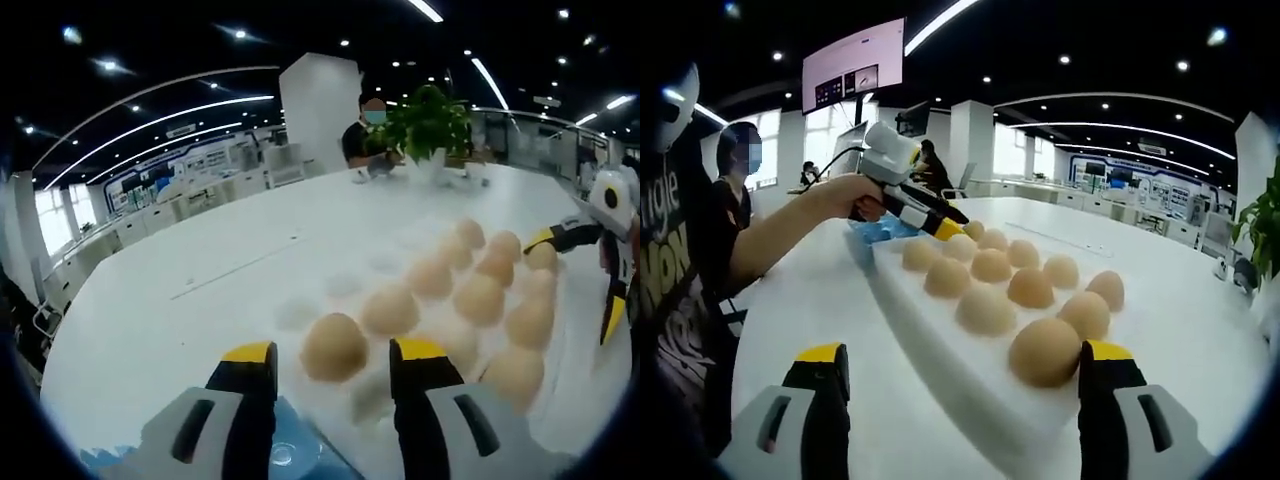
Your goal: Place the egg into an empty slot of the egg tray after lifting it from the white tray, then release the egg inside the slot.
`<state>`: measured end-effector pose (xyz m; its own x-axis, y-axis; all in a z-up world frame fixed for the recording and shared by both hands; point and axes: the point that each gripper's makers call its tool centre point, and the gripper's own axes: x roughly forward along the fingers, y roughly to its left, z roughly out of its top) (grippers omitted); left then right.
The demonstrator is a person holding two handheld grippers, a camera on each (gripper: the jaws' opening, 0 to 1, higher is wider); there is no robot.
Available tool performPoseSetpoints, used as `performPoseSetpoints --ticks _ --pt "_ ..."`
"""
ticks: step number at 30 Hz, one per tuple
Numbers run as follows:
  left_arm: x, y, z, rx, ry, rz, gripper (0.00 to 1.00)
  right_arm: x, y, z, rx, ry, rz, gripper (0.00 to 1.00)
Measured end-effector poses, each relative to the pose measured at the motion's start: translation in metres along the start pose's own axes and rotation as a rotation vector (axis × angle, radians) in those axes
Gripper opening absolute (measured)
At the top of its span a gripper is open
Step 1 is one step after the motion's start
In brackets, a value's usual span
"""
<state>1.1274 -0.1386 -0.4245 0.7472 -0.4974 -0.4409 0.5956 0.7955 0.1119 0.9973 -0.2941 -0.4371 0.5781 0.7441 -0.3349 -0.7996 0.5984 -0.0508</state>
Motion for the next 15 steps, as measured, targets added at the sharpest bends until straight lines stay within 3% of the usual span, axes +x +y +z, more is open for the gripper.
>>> performPoseSetpoints --ticks 4,8,15 --pt "0.0017 0.0005 0.0007 -0.001 0.002 0.003 0.42 0.0003 -0.0009 0.0006 0.003 -0.008 0.001 0.99" --pt "0.0042 -0.0053 0.0010 0.011 0.001 -0.022 0.30 0.0002 -0.0011 0.0008 0.005 -0.014 0.004 0.99" --pt "0.0056 -0.0043 0.0018 0.032 0.007 -0.004 0.28 0.0000 -0.0011 0.0007 0.006 -0.013 0.005 1.00"
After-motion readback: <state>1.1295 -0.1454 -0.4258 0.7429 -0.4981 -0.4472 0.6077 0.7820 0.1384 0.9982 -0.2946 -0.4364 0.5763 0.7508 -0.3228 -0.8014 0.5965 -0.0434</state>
